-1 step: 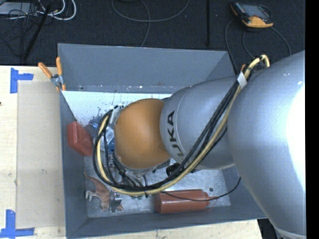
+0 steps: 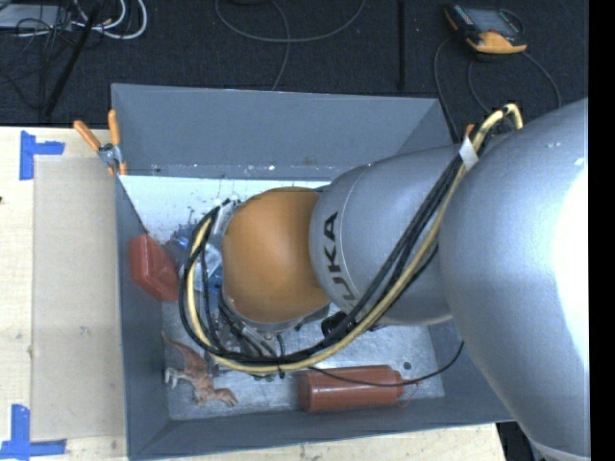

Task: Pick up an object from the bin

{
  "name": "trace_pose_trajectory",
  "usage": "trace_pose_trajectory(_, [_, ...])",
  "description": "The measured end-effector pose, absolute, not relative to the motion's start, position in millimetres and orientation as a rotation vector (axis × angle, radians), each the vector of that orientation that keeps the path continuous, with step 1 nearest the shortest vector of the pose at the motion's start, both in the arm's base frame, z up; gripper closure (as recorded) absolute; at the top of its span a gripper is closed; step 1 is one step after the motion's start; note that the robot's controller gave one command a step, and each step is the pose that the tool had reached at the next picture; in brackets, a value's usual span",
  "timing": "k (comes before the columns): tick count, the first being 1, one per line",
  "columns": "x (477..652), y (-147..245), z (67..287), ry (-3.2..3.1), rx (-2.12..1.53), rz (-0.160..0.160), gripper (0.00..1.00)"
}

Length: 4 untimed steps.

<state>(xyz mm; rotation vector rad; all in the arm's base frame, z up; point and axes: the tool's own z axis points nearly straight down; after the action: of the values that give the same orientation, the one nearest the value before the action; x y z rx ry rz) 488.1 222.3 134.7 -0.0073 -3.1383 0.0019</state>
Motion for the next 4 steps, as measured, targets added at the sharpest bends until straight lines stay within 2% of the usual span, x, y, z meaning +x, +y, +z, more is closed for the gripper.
trace_pose_trajectory(1, [488.1, 222.3, 134.7, -3.138, -0.008, 0.002, 1.0])
trace_pose_trajectory(2, [486.4, 222.4, 184.4, -3.133, 0.082, 0.005, 1.0])
trace_pose_trajectory(3, [494.1, 203.2, 261.4, -3.128, 0.251, 0.001, 1.0])
trace_pose_trajectory(4, [508.6, 187.4, 319.3, -3.123, 0.358, 0.0, 1.0])
